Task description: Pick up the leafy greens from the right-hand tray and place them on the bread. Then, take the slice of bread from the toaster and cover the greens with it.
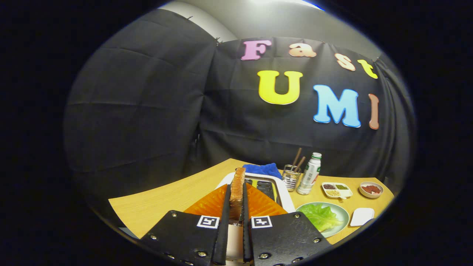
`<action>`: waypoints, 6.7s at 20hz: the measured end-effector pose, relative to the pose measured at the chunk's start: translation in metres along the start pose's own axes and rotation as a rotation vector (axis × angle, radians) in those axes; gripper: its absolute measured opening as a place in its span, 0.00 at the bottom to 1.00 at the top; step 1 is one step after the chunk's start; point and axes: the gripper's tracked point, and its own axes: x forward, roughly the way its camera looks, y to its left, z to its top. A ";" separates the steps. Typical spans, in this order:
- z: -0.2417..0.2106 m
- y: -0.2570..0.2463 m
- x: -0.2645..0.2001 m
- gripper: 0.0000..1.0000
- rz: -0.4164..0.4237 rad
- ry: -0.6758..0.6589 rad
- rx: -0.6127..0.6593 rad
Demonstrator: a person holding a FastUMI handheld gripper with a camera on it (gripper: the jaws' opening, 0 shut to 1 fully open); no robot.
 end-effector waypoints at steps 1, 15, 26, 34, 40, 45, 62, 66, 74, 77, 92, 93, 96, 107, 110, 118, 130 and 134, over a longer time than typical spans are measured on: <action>-0.002 0.002 0.006 0.19 0.013 0.000 0.007; 0.006 0.004 -0.001 0.02 0.109 -0.029 0.015; 0.070 -0.029 -0.039 0.02 0.103 -0.178 0.084; 0.088 -0.076 -0.071 0.02 0.061 -0.235 0.043; 0.060 -0.124 -0.085 0.02 0.016 -0.221 -0.068; 0.037 -0.160 -0.080 0.02 -0.032 -0.181 -0.075; -0.020 -0.220 -0.042 0.02 -0.053 -0.048 0.093; -0.035 -0.226 -0.026 0.02 -0.056 -0.020 0.154; -0.065 -0.208 -0.001 0.02 0.046 0.024 0.286; -0.087 -0.225 0.003 0.02 0.012 0.070 0.313; -0.120 -0.276 0.015 0.24 -0.146 0.147 0.136; -0.120 -0.278 0.014 0.24 -0.156 0.144 0.120; -0.110 -0.293 0.007 0.32 -0.215 0.115 0.059; -0.068 -0.365 -0.063 0.32 -0.270 0.007 0.016; -0.064 -0.407 -0.088 0.32 -0.315 -0.006 0.009; -0.093 -0.517 -0.152 0.32 -0.417 0.032 0.082; -0.134 -0.653 -0.228 0.32 -0.480 -0.007 0.195; -0.150 -0.707 -0.262 0.32 -0.543 0.006 0.183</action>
